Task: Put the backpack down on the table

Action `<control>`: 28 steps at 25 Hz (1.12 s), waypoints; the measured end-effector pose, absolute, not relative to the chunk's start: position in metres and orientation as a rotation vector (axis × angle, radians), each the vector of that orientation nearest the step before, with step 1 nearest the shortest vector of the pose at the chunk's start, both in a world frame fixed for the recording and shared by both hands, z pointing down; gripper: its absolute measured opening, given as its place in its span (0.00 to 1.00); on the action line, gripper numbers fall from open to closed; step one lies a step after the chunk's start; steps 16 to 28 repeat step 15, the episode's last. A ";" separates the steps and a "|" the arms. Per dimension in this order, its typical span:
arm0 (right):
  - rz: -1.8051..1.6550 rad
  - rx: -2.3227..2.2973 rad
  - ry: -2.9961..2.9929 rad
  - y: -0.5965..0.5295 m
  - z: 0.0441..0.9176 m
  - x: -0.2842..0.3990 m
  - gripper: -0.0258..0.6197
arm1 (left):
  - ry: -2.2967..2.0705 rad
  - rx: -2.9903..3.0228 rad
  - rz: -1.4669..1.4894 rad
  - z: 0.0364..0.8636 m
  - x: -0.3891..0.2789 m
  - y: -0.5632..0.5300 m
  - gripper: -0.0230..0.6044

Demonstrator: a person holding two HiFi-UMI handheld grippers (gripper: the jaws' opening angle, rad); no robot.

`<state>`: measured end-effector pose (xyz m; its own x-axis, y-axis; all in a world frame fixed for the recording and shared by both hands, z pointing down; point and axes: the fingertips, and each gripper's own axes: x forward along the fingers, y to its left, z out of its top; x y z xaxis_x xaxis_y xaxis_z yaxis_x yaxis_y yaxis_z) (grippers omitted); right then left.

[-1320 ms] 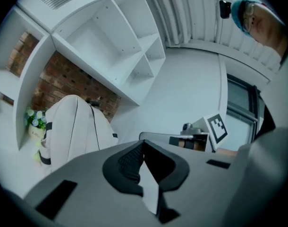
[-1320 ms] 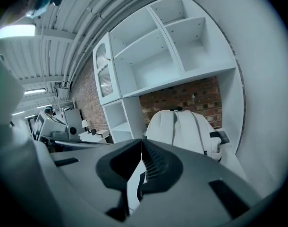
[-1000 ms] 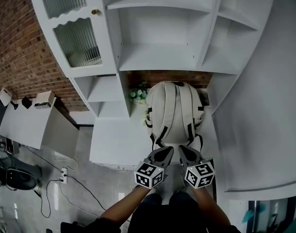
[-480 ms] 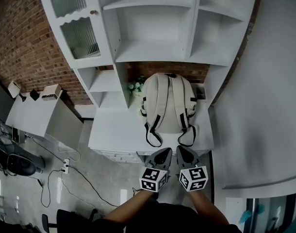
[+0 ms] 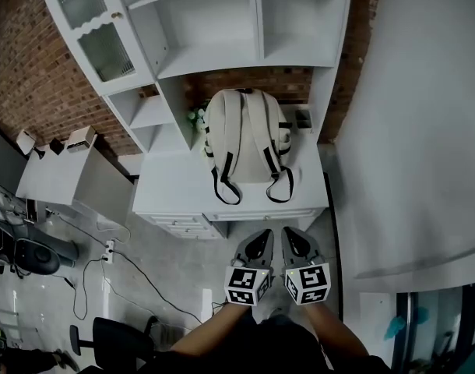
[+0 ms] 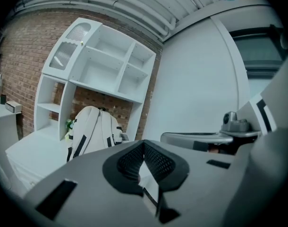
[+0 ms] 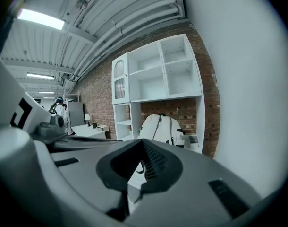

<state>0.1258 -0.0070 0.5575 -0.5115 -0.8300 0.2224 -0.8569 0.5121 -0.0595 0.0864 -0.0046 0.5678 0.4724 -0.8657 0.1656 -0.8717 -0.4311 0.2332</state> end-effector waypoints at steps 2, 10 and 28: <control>0.245 1.452 -2.579 0.008 0.564 0.138 0.07 | -1.488 2.453 0.049 0.573 0.101 0.011 0.06; 0.217 1.461 -2.586 0.032 0.558 0.154 0.07 | -1.465 2.491 0.046 0.570 0.124 0.032 0.06; 0.174 1.478 -2.589 0.033 0.561 0.152 0.07 | -1.474 2.505 0.050 0.576 0.121 0.035 0.06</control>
